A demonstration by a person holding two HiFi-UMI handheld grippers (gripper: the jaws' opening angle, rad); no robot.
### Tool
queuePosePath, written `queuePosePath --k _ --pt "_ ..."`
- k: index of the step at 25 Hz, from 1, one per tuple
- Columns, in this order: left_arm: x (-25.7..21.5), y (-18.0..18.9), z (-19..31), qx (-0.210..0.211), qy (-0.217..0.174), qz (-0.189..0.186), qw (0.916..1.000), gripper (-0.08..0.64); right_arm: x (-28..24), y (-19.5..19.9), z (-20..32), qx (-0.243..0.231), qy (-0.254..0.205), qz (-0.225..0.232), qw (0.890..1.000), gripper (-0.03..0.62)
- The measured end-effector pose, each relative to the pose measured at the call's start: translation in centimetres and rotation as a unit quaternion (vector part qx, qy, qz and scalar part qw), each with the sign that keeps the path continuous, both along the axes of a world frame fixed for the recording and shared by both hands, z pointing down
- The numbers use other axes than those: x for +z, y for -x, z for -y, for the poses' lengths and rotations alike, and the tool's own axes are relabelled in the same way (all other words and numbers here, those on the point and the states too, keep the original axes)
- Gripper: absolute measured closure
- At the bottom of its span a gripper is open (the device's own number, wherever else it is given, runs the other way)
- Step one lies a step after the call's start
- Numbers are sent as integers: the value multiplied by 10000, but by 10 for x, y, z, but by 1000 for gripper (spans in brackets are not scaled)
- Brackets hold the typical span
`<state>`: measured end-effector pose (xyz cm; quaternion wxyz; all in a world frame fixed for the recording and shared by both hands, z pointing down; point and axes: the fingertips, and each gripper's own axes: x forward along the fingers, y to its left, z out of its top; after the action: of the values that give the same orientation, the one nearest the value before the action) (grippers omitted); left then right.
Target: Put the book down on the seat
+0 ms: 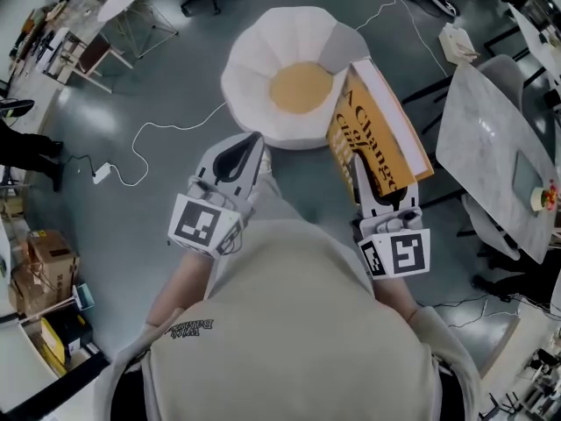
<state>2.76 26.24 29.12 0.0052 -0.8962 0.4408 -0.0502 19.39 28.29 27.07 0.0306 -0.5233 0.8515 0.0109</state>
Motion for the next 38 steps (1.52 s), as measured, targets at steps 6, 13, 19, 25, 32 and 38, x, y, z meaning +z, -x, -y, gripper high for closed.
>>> queuePosePath --k 6,13,19,25,32,38 --pt "10 15 50 88 102 -22 9999 551 8 16 45 99 96 -81 9999 443" --pt "11 34 134 203 270 -140 9993 551 12 44 131 77 418 -35 9991 443" --pt "-2 64 215 294 257 -123 9992 551 -2 79 221 152 475 -288 9983 445" --pt "-7 90 296 422 259 -146 9987 551 -10 108 304 226 456 -326 9982 445" --pt "-9 108 388 386 124 -49 9992 551 -17 122 391 401 296 -331 9982 445" --pt "-9 130 435 315 144 -33 9994 551 -24 137 444 454 143 -476 9977 445"
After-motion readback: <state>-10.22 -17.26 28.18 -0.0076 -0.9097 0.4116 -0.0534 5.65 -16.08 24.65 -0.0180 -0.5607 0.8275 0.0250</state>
